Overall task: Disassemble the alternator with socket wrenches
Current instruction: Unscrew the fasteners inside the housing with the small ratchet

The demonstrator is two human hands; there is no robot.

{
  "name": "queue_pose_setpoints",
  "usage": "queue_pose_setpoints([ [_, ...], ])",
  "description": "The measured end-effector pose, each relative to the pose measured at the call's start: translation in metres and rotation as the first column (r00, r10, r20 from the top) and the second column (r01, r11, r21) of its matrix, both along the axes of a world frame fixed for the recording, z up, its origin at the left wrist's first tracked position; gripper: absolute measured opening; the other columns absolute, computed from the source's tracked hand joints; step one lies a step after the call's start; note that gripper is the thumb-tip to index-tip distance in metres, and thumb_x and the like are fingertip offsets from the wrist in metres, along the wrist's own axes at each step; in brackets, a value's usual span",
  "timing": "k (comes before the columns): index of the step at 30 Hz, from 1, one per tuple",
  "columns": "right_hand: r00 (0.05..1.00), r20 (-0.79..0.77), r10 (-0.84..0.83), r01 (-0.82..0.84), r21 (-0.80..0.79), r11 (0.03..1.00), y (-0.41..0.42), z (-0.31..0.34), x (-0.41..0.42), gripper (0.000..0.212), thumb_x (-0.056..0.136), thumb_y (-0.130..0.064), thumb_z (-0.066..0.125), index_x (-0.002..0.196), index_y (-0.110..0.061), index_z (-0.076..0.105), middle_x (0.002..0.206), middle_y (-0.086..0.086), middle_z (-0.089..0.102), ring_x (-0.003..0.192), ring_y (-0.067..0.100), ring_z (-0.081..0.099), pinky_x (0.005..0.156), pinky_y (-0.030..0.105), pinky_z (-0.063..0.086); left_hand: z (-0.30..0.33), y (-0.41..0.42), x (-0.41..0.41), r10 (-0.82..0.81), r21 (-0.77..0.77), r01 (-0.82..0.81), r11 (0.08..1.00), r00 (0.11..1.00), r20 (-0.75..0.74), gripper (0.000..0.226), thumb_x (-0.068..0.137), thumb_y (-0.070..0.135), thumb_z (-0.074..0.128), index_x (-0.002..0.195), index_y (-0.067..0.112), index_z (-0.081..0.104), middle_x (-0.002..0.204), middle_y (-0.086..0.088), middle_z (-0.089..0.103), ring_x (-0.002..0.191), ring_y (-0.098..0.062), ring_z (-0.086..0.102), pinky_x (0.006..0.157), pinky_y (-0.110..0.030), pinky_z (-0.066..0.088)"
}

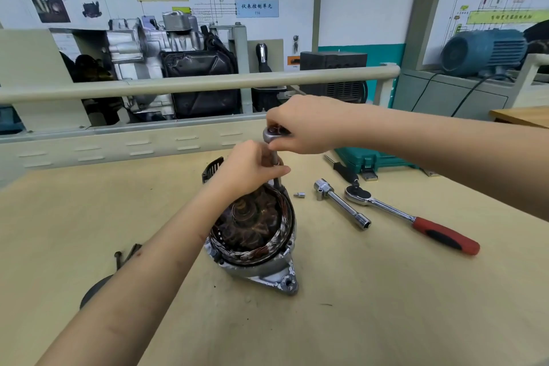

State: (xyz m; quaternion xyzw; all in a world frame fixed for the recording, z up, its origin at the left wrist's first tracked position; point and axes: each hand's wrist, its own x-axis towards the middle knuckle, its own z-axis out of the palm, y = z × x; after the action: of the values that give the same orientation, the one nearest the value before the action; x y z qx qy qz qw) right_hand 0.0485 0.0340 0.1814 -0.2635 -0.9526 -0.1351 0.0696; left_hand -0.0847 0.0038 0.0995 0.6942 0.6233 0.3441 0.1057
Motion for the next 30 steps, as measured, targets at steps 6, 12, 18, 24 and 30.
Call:
queue_pose_setpoints([
  [6, 0.999, -0.030, -0.022, 0.021, -0.030, 0.999, 0.005, -0.001, 0.001, 0.033, 0.091, -0.041, 0.048, 0.099, -0.009, 0.054, 0.079, 0.002, 0.055, 0.066, 0.015, 0.048, 0.053, 0.027, 0.035, 0.001, 0.000, 0.001, 0.015, -0.023, -0.014, 1.000, 0.999, 0.036, 0.013, 0.079, 0.023, 0.071, 0.074, 0.015, 0.062, 0.074, -0.001, 0.065, 0.069, -0.013, 0.059, 0.067, -0.026, 0.046],
  [12, 0.999, 0.027, -0.043, 0.041, 0.088, 0.995, 0.005, 0.005, 0.000, 0.041, 0.090, -0.049, 0.046, 0.081, -0.009, 0.054, 0.070, 0.001, 0.051, 0.065, 0.017, 0.048, 0.051, 0.028, 0.035, -0.001, -0.003, 0.001, 0.027, 0.006, -0.028, 1.000, 0.999, 0.046, 0.009, 0.080, 0.021, 0.070, 0.076, 0.017, 0.064, 0.081, -0.007, 0.069, 0.075, -0.016, 0.064, 0.070, -0.020, 0.049],
  [18, 0.999, -0.040, -0.005, 0.003, -0.042, 0.999, 0.001, 0.004, -0.002, 0.034, 0.089, -0.040, 0.052, 0.088, -0.007, 0.058, 0.074, 0.002, 0.054, 0.067, 0.017, 0.050, 0.056, 0.028, 0.040, 0.001, -0.004, 0.001, 0.024, -0.015, -0.023, 1.000, 0.997, 0.069, 0.014, 0.079, 0.021, 0.072, 0.070, 0.019, 0.060, 0.090, -0.004, 0.069, 0.077, -0.010, 0.062, 0.072, -0.021, 0.048],
  [24, 0.997, 0.027, -0.077, 0.075, 0.095, 0.993, 0.002, 0.005, -0.003, 0.043, 0.091, -0.048, 0.044, 0.076, -0.009, 0.052, 0.066, 0.002, 0.054, 0.062, 0.017, 0.050, 0.046, 0.027, 0.033, 0.002, -0.002, 0.007, 0.115, 0.058, -0.109, 0.992, 0.987, -0.113, 0.022, 0.082, 0.031, 0.067, 0.070, 0.016, 0.056, 0.075, -0.004, 0.066, 0.072, -0.019, 0.061, 0.067, -0.031, 0.048],
  [30, 0.999, -0.021, -0.042, 0.041, -0.049, 0.998, 0.005, 0.004, -0.001, 0.031, 0.093, -0.037, 0.047, 0.096, -0.007, 0.055, 0.079, 0.003, 0.052, 0.068, 0.016, 0.047, 0.054, 0.026, 0.034, 0.001, -0.004, 0.000, 0.009, -0.016, -0.008, 1.000, 0.999, 0.052, 0.015, 0.082, 0.018, 0.068, 0.093, 0.009, 0.066, 0.094, -0.005, 0.069, 0.092, -0.019, 0.065, 0.084, -0.029, 0.050],
])
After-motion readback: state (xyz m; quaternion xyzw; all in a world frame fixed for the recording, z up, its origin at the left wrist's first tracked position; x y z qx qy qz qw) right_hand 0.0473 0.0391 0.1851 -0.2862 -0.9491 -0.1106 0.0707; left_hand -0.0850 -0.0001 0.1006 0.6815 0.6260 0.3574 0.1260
